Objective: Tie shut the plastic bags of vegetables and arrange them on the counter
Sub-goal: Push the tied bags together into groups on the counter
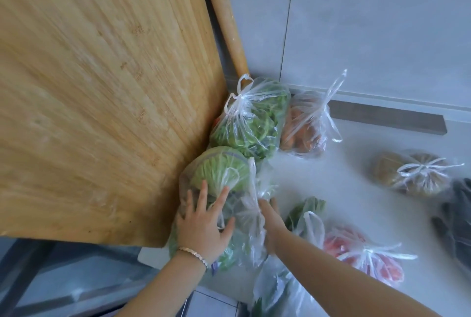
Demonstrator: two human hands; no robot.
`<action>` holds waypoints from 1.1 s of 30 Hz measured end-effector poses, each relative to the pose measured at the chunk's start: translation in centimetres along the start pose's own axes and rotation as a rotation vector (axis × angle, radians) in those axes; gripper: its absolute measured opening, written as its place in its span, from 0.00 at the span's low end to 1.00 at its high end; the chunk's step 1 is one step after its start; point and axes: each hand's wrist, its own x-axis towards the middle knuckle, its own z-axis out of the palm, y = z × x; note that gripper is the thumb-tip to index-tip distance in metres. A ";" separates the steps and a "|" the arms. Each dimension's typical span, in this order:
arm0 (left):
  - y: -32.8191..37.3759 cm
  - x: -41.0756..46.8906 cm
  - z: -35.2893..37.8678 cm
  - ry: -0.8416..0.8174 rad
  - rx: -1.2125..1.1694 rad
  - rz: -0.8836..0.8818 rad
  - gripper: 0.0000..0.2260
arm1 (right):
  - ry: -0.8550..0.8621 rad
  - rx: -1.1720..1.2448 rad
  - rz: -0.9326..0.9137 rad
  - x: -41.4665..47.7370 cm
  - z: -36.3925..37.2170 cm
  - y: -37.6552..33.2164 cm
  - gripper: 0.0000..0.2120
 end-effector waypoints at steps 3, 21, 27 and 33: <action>-0.9 0.4 -0.5 0.015 -0.055 0.047 0.29 | -0.004 -0.024 -0.007 0.7 0.2 -0.6 0.31; 7.5 -1.2 -3.3 0.243 0.101 0.146 0.29 | 0.444 -1.168 -0.250 -9.9 -18.7 -4.0 0.40; 16.4 -3.5 -0.8 -0.147 0.087 0.408 0.35 | 0.293 -0.961 -0.041 -8.9 -20.7 1.6 0.53; 15.3 -0.3 0.9 -0.331 0.063 0.058 0.12 | 0.408 -1.235 -0.463 -8.2 -20.5 3.1 0.33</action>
